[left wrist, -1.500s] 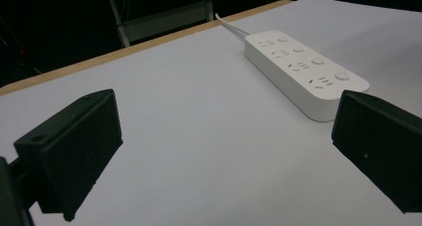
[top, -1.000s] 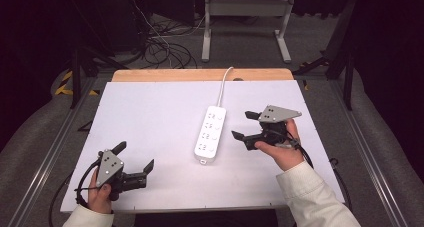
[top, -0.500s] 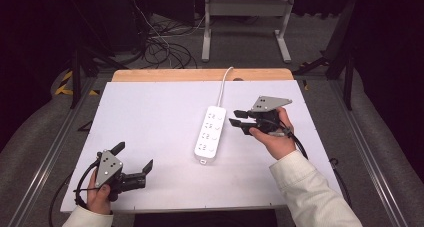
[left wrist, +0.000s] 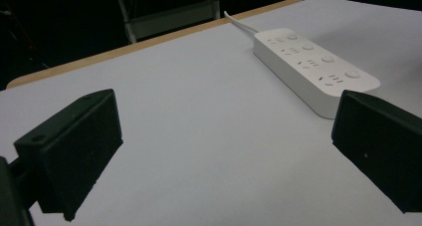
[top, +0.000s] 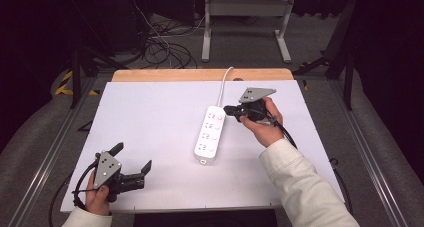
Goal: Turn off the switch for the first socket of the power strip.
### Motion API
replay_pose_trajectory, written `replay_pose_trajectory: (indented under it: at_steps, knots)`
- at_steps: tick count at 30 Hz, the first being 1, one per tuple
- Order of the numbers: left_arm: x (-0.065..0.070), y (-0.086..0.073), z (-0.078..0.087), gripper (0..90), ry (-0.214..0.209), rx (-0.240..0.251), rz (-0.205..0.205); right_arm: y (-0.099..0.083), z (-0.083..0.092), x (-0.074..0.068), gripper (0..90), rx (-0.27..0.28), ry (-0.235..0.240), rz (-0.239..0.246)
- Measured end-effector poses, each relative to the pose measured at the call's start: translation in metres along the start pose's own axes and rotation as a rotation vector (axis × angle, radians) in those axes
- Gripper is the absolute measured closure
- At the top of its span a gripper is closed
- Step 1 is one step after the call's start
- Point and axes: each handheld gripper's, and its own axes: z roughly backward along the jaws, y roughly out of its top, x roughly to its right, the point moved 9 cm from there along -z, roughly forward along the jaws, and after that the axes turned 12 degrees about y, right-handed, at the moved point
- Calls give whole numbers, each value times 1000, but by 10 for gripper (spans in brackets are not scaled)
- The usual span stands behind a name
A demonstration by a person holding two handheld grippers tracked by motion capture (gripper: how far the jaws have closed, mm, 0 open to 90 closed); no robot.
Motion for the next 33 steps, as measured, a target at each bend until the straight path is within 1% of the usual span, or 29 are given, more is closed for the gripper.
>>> replay_pose_trajectory:
  at_steps: [1,2,4,5,7,9,10,11,13,14,15,16,20,24,28,29,30,33]
  knots:
    - [0,0,0,0,0,0,1,0,0,0,882,0,0,0]
    - [0,0,0,0,-1,0,1,-1,-5,2,890,-14,7,0]
    - [0,0,0,0,-4,0,0,-1,-6,3,900,-23,4,2]
    - [0,0,0,0,-4,1,2,-3,-9,7,900,-40,-19,-10]
    - [0,0,0,0,-4,1,1,-3,-10,8,900,-37,-27,-19]
    - [0,0,0,0,-4,1,-2,-4,-16,12,900,-35,-21,-48]
    - [0,0,0,0,-4,2,0,-4,-16,12,900,-35,-21,-48]
    - [0,0,0,0,-4,2,0,-4,-18,12,900,-34,-19,-59]
    - [0,0,0,0,-5,0,-2,-5,-24,16,900,-36,-21,-62]
    - [0,0,0,0,-5,0,-2,-5,-24,16,900,-36,-21,-62]
    - [0,0,0,0,-5,0,-2,-7,-28,19,900,-34,-16,-78]
    - [0,0,0,0,-5,0,-1,-7,-28,19,900,-34,-16,-78]
    - [0,0,0,0,-7,0,-2,-11,-34,24,900,-45,-7,-103]
    - [0,0,0,0,-6,0,-1,-13,-38,27,900,-61,-11,-106]
    - [0,0,0,0,-6,-1,-4,-18,-45,30,900,-88,-13,-100]
    - [0,0,0,0,-7,-1,-4,-21,-49,31,900,-106,-11,-98]
    - [0,0,0,0,-7,-1,-5,-21,-49,31,900,-106,-11,-98]
    - [0,-1,0,0,-7,-1,-5,-26,-56,32,900,-136,-12,-97]
